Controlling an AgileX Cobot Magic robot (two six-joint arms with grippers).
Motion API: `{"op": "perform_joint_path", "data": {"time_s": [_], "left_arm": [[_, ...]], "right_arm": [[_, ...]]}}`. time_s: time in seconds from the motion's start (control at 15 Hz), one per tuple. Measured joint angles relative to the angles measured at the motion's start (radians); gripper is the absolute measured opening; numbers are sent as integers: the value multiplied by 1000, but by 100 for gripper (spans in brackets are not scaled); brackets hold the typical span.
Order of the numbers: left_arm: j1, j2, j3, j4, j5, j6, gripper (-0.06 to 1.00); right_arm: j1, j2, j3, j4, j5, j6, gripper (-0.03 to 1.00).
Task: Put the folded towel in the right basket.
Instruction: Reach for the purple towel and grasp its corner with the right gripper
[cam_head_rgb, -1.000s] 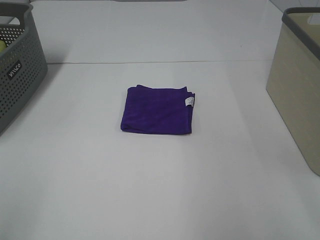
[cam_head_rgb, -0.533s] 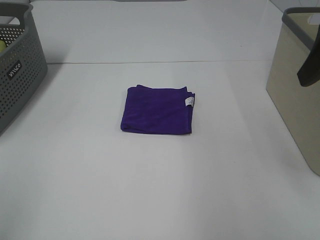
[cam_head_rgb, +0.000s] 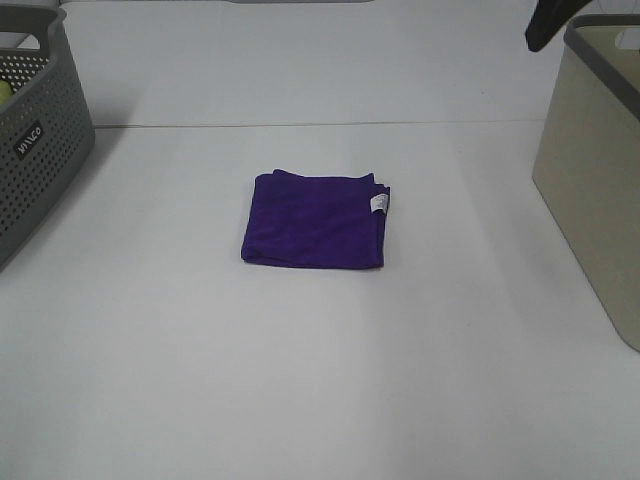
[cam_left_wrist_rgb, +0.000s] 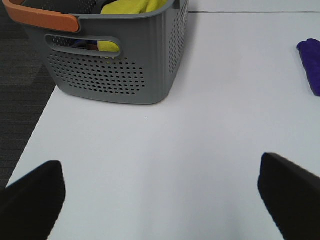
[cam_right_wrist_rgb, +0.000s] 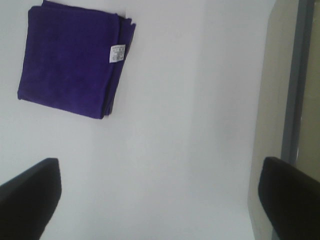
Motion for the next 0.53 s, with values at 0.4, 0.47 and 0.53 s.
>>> {"op": "perform_joint_path", "data": {"time_s": [0.4, 0.47, 0.53], "left_arm": [[0, 0, 0, 0, 0, 0, 99], [0, 0, 0, 0, 0, 0, 99], [0, 0, 0, 0, 0, 0, 99]], "right_arm": [[27, 167, -92, 136, 2, 0, 98], [39, 178, -92, 140, 2, 0, 98], [73, 209, -92, 147, -5, 0, 97]]}}
